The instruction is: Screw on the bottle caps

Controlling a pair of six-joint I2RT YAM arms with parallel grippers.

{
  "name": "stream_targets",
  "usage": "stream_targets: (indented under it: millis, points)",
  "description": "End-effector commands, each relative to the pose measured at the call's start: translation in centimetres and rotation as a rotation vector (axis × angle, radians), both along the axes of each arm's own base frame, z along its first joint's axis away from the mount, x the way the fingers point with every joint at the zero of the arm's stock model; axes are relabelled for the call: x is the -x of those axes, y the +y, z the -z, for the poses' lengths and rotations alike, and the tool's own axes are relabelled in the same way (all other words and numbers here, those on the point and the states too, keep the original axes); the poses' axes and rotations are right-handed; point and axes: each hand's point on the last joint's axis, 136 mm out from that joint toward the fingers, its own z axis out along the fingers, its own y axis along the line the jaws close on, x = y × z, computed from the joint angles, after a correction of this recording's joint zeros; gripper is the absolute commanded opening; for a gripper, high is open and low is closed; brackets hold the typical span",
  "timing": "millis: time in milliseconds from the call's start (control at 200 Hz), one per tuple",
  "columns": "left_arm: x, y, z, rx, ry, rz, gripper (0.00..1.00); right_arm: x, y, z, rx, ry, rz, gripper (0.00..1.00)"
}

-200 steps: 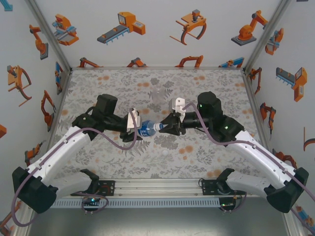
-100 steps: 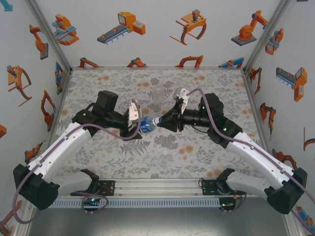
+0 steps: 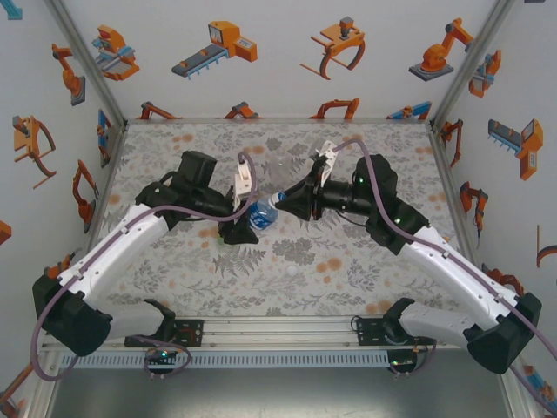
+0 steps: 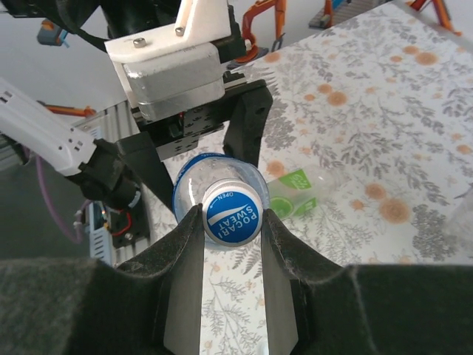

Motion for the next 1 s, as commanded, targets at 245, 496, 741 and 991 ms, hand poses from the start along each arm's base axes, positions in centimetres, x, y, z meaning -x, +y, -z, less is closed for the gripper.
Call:
stream_targets:
  millis: [245, 496, 741, 991]
  points:
    - [0.3, -1.3, -1.5, 0.095, -0.34, 0.139, 0.0, 2.8, -0.2, 6.5, 0.235, 0.35, -0.047, 0.0]
    - [-0.8, -1.7, -1.6, 0.095, -0.399, 0.127, 0.0, -0.3, -1.3, 9.6, 0.252, 0.636, 0.238, 0.0]
    - [-1.9, -0.9, 0.5, 0.018, -0.483, 0.101, 0.0, -1.6, -0.9, 10.7, 0.089, 1.055, 0.418, 0.0]
    - [-1.6, -0.6, 1.7, 0.004, -0.49, 0.108, 0.0, -1.6, -1.5, 11.3, 0.104, 1.154, 0.501, 0.19]
